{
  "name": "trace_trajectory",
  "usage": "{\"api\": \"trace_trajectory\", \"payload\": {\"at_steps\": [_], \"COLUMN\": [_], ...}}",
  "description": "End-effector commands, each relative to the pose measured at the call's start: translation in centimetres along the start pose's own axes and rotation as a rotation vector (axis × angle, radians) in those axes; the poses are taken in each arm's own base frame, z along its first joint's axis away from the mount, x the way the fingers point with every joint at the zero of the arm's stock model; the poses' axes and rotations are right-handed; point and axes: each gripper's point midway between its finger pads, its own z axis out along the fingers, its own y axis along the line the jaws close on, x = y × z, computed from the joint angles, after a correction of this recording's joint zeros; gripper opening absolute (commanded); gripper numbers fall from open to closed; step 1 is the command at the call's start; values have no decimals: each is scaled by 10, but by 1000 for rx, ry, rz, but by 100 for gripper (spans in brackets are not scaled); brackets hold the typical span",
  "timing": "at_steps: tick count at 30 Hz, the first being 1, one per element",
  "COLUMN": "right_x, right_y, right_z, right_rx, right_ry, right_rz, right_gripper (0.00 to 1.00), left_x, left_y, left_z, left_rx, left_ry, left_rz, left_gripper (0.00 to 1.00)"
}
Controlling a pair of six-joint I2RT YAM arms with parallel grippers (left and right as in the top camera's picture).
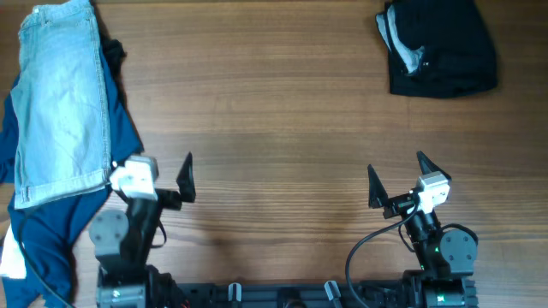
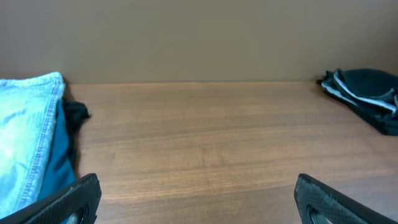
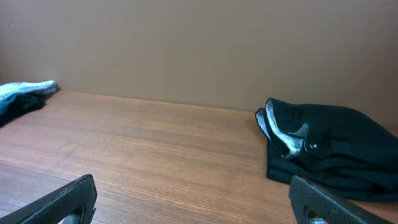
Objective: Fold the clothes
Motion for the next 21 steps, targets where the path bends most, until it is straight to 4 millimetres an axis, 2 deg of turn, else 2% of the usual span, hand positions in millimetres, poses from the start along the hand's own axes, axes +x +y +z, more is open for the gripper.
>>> {"api": "trace_trajectory", "payload": {"at_steps": [1,6,12,21], "right_x": [-2,-2,-2,-2], "right_y": [-1,-1,-1,-1], "right_z": [0,0,0,0], "right_rx": [7,7,7,7], "right_ry": [-10,-10,-10,-10], "right_rz": [12,12,12,12], "right_gripper": [100,100,100,100], "left_x": [12,12,30,30], "left_y": [-5,-7,-6,-5], "left_z": [-7,-11,-10,-10], "left_rx": [27,31,31,28], "left_ry": [-73,-115,-106,-112], "left_rz": [17,29,27,20], "left_gripper": [100,100,100,100]}}
